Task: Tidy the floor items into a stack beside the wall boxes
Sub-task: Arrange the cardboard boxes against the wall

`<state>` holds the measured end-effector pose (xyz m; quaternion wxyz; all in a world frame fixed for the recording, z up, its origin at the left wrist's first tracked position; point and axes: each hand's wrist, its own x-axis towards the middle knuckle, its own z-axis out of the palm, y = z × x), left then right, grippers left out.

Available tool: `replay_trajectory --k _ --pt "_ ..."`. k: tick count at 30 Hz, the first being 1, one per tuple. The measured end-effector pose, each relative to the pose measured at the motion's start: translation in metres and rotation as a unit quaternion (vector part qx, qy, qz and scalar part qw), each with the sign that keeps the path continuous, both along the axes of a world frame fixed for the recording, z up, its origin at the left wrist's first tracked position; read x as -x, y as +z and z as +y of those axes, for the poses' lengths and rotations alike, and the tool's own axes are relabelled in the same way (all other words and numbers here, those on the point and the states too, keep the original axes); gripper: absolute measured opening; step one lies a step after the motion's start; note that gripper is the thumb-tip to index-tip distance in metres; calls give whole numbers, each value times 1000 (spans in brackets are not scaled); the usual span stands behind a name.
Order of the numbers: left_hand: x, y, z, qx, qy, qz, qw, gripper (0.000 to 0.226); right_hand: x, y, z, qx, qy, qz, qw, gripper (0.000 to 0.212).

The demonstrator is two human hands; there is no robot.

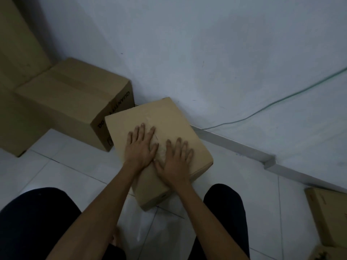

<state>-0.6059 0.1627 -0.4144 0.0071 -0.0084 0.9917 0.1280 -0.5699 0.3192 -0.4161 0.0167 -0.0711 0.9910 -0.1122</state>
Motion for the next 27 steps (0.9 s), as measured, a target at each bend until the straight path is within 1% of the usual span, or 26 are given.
replay_trajectory --k 2,4,5,7,8,10,12,14,15,17,20,27 --pt "-12 1 17 -20 73 -4 997 69 18 0 24 -35 75 -5 997 85" --pt "-23 1 39 -40 143 -10 989 72 42 3 46 -57 160 -9 985 77" --pt "-26 2 49 -40 165 -15 985 74 54 8 56 -64 195 -13 979 72" --pt "-27 5 56 -30 173 -33 984 80 75 21 71 -84 236 -22 968 66" --pt "-24 7 52 -22 159 -35 986 83 79 28 75 -92 234 -19 968 66" --pt "-14 9 31 0 108 -6 994 84 70 33 71 -76 171 -2 982 70" --pt "-6 8 3 20 68 7 997 83 40 27 53 -17 75 -5 997 81" --pt "-3 2 -16 28 64 -17 997 80 3 13 33 28 35 -42 998 92" --pt "-1 -1 -22 26 67 -28 997 79 -9 5 26 16 37 -46 998 95" --pt "5 -4 -30 24 65 -34 997 78 -14 -3 18 -25 41 -23 999 97" --pt "27 -2 -41 21 61 -36 997 78 5 -4 7 -20 30 7 999 95" --pt "77 -3 -73 40 91 -32 995 77 64 -2 -24 -15 55 3 998 95"
